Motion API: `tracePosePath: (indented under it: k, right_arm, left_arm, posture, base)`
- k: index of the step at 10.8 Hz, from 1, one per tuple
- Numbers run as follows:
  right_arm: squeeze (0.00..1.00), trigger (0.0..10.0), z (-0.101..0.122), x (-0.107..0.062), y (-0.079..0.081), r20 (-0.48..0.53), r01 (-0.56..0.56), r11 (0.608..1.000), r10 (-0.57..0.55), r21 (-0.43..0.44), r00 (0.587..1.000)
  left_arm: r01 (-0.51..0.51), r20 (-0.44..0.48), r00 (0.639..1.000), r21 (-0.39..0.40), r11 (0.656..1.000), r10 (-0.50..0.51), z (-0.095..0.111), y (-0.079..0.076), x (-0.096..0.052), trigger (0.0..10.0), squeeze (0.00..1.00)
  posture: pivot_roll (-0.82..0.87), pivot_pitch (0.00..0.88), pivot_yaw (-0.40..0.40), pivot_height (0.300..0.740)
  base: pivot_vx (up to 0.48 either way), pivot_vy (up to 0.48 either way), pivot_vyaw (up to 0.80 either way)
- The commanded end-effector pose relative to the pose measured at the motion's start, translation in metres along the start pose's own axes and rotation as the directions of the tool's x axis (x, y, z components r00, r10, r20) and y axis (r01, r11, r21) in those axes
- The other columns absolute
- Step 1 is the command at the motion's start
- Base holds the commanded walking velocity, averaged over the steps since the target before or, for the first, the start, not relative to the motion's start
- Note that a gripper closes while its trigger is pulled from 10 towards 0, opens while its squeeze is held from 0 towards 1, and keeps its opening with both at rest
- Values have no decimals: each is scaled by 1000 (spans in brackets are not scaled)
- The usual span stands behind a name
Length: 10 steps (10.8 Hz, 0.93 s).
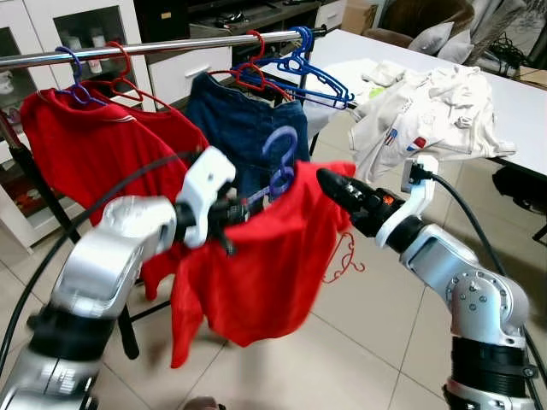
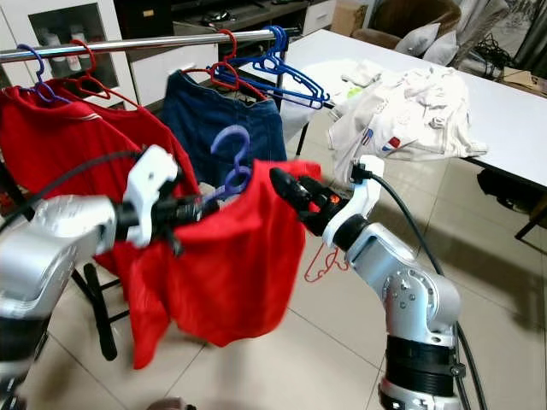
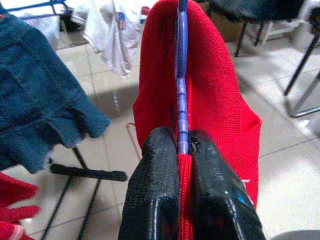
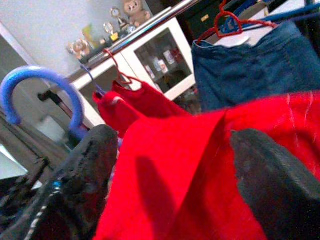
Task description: Hang hanger
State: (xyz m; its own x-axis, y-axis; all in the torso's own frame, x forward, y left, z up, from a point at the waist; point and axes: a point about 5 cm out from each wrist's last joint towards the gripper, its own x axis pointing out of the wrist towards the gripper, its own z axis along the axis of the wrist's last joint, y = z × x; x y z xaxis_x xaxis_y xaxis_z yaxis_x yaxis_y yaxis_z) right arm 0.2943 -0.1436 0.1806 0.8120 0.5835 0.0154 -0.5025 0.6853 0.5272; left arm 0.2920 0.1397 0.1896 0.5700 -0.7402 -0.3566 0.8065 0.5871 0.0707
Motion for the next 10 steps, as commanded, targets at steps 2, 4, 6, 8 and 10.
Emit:
tracePosePath:
  k: [2,4,6,8,10]
  right_arm:
    - [0,10000,18,-20,0,-4,-79,966,80,-248,997]
    - [1000,10000,48,-57,-19,-28,-199,912,202,-358,979]
    - [1000,10000,46,-72,-41,-258,-343,843,253,-414,932]
    - [1000,10000,26,-83,-61,-491,-433,768,178,-472,853]
    - [1000,10000,24,-73,-65,-480,-445,735,184,-512,858]
  left_arm:
    - [9,7,1000,17,1000,-9,1,7,-13,0,0]
    - [87,-9,996,51,995,-87,-1,27,-32,0,0]
    - [259,-14,966,109,960,-259,8,30,-45,0,0]
    - [349,-50,937,137,927,-345,11,36,-52,0,0]
    - [424,-89,906,156,892,-415,12,36,-56,0,0]
  posture:
    - [78,0,-74,740]
    - [64,0,-69,740]
    - [61,0,-72,740]
    - [65,0,-74,740]
    - [72,0,-75,740]
  base:
    - [0,0,0]
    - [0,0,0]
    - [0,0,0]
    - [0,0,0]
    - [0,0,0]
